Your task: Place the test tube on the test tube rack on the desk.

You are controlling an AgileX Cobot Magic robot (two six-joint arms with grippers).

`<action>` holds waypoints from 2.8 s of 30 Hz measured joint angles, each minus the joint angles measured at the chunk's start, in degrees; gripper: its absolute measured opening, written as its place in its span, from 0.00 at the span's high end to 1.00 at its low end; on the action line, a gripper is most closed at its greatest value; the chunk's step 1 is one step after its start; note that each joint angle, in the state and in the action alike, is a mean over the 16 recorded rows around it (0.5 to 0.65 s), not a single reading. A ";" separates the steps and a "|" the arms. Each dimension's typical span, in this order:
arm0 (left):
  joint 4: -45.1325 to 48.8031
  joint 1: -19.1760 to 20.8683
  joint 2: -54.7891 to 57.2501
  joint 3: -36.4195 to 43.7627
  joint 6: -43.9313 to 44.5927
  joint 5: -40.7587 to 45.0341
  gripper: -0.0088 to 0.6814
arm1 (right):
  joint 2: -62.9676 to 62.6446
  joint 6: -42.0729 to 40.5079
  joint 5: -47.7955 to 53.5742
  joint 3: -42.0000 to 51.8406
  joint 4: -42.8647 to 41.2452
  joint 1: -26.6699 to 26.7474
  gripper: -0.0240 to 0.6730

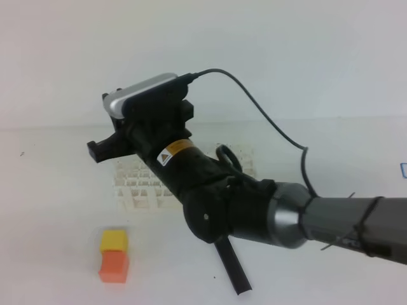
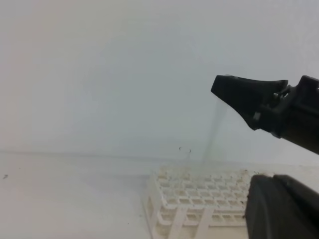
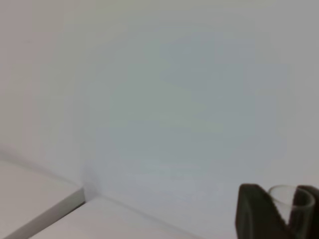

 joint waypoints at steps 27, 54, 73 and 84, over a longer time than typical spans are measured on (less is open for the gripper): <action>0.08 0.00 0.00 0.00 0.00 0.00 0.99 | 7.61 -2.67 -0.90 -4.94 0.54 0.36 0.78; 0.08 0.00 0.00 0.00 0.00 0.00 0.99 | 12.96 -0.64 -7.55 -5.01 1.70 0.60 0.78; 0.14 0.00 0.00 0.00 0.00 0.00 0.99 | 15.03 -0.68 -9.03 -3.71 2.87 1.28 0.78; 0.20 -0.01 0.00 0.00 0.00 0.03 0.99 | 14.61 -0.91 -8.80 -2.86 2.96 1.67 0.78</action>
